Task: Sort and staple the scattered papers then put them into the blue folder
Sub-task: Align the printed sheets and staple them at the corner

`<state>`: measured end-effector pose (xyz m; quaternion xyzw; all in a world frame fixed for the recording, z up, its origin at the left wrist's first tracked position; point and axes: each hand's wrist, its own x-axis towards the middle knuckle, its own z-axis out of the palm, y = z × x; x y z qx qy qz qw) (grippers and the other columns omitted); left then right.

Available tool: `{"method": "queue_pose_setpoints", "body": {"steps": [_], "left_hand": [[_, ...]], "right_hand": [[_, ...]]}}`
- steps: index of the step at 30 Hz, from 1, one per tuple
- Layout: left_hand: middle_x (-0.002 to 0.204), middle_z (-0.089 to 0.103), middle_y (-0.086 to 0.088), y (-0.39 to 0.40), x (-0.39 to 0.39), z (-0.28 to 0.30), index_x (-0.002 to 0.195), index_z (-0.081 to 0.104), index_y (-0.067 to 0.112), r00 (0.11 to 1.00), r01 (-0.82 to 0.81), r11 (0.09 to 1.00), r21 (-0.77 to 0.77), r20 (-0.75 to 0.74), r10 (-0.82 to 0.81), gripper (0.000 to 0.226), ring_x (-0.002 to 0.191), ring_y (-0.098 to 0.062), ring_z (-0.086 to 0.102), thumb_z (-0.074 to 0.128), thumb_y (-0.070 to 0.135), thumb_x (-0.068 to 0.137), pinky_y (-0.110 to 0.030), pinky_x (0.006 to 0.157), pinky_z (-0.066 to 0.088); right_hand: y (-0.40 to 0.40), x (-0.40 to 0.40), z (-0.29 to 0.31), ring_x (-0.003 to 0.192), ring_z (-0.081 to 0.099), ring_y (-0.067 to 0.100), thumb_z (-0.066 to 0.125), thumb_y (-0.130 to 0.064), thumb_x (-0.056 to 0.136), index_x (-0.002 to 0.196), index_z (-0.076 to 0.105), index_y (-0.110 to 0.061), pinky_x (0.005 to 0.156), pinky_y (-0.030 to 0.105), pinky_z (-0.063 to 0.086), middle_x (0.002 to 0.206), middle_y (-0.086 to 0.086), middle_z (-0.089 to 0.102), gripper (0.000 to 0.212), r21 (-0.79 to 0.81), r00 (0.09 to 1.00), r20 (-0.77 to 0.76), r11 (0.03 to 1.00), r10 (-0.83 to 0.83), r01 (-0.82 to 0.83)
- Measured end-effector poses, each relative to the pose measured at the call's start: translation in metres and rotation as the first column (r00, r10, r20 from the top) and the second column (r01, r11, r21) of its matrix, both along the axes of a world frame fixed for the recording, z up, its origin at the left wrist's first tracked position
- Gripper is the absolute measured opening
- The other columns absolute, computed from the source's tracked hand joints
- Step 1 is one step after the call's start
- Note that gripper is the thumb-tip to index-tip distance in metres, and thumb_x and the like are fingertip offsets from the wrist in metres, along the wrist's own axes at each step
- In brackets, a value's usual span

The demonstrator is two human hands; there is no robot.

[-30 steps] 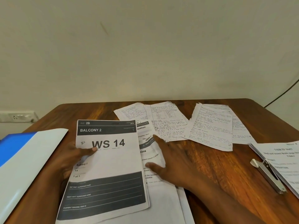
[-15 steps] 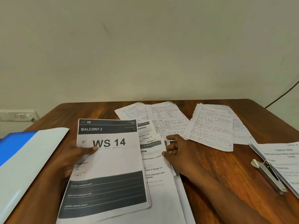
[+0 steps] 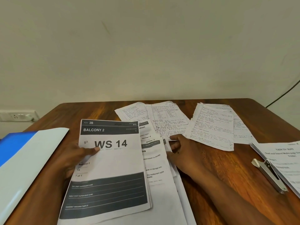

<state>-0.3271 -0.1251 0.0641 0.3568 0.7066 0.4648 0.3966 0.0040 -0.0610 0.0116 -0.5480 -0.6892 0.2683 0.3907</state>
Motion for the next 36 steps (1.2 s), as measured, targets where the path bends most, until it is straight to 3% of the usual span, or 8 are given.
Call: {"method": "queue_pose_setpoints", "body": {"steps": [4,10,15,18,21,24,30,36], "left_hand": [[0.096,0.072,-0.015,0.002,0.0,-0.001,0.101,0.063,0.011,1.0,-0.014,1.0,-0.014,-0.024,0.013,0.018,0.077,-0.035,0.068,0.075,0.002,0.091,-0.038,0.067,0.052],[0.109,0.068,-0.02,0.004,0.005,-0.001,0.107,0.06,0.008,0.997,-0.037,0.999,0.003,-0.064,0.037,0.022,0.069,-0.029,0.066,0.074,0.002,0.091,-0.033,0.064,0.05],[0.068,0.077,-0.002,-0.003,0.003,0.0,0.1,0.064,0.01,1.0,0.012,1.0,0.026,-0.019,-0.011,0.018,0.048,-0.014,0.072,0.071,-0.004,0.091,-0.024,0.038,0.053],[0.07,0.079,0.001,-0.005,0.002,0.003,0.116,0.066,0.004,0.998,0.067,0.998,0.006,0.002,-0.067,0.031,0.059,-0.021,0.077,0.076,-0.002,0.086,-0.033,0.05,0.062],[0.053,0.07,0.011,-0.007,0.004,0.005,0.096,0.063,0.009,0.999,0.039,0.999,0.024,-0.022,-0.039,0.017,0.047,-0.01,0.071,0.073,-0.003,0.088,-0.024,0.043,0.056],[0.055,0.071,0.013,-0.007,0.006,0.004,0.097,0.062,0.014,0.998,0.042,0.998,0.041,-0.046,-0.04,0.018,0.05,-0.005,0.071,0.072,0.0,0.092,-0.028,0.054,0.056],[0.052,0.068,0.018,-0.005,0.002,0.001,0.101,0.063,0.014,0.999,0.041,0.998,0.056,-0.033,-0.039,0.017,0.049,-0.004,0.07,0.071,0.001,0.093,-0.028,0.051,0.052],[0.091,0.074,-0.02,-0.003,0.005,0.001,0.097,0.063,0.008,0.999,0.039,0.999,0.011,-0.039,-0.038,0.016,0.051,-0.018,0.073,0.075,0.002,0.087,-0.043,0.064,0.062]], "right_hand": [[0.001,-0.002,-0.007,0.073,0.064,0.005,0.088,-0.018,0.076,0.12,0.066,-0.023,0.069,0.025,0.054,0.08,-0.011,0.067,0.049,0.056,1.0,0.03,0.998,0.002,-0.003],[0.013,0.016,0.0,0.075,0.063,-0.002,0.083,-0.018,0.085,0.118,0.062,-0.03,0.064,0.012,0.04,0.076,-0.012,0.069,0.041,-0.016,0.996,0.041,0.997,-0.079,0.079],[0.02,0.043,0.011,0.081,0.064,0.006,0.081,-0.015,0.086,0.117,0.067,-0.025,0.069,0.023,0.046,0.082,-0.012,0.068,0.035,0.009,0.973,0.101,0.978,-0.208,0.208],[0.017,0.046,0.015,0.079,0.065,0.004,0.079,-0.011,0.088,0.116,0.068,-0.025,0.082,0.033,0.058,0.086,-0.014,0.068,0.032,0.112,0.971,0.076,0.97,-0.227,0.218],[0.012,0.039,0.018,0.076,0.068,0.005,0.078,-0.012,0.091,0.12,0.069,-0.026,0.078,0.028,0.057,0.09,-0.011,0.073,0.033,0.25,0.975,0.025,0.945,-0.223,0.21],[0.008,0.029,0.019,0.076,0.071,0.01,0.076,-0.014,0.093,0.124,0.066,-0.028,0.078,0.031,0.059,0.098,-0.007,0.075,0.036,0.291,0.982,0.035,0.942,-0.186,0.168],[0.012,0.034,0.016,0.077,0.067,0.009,0.073,-0.005,0.092,0.097,0.07,-0.023,0.075,0.035,0.06,0.092,-0.009,0.071,0.019,0.326,0.972,-0.004,0.919,-0.234,0.223],[0.024,0.049,0.008,0.087,0.071,0.02,0.075,-0.001,0.09,0.105,0.077,-0.014,0.086,0.047,0.062,0.103,0.003,0.076,0.019,0.339,0.947,-0.04,0.887,-0.319,0.314]]}}
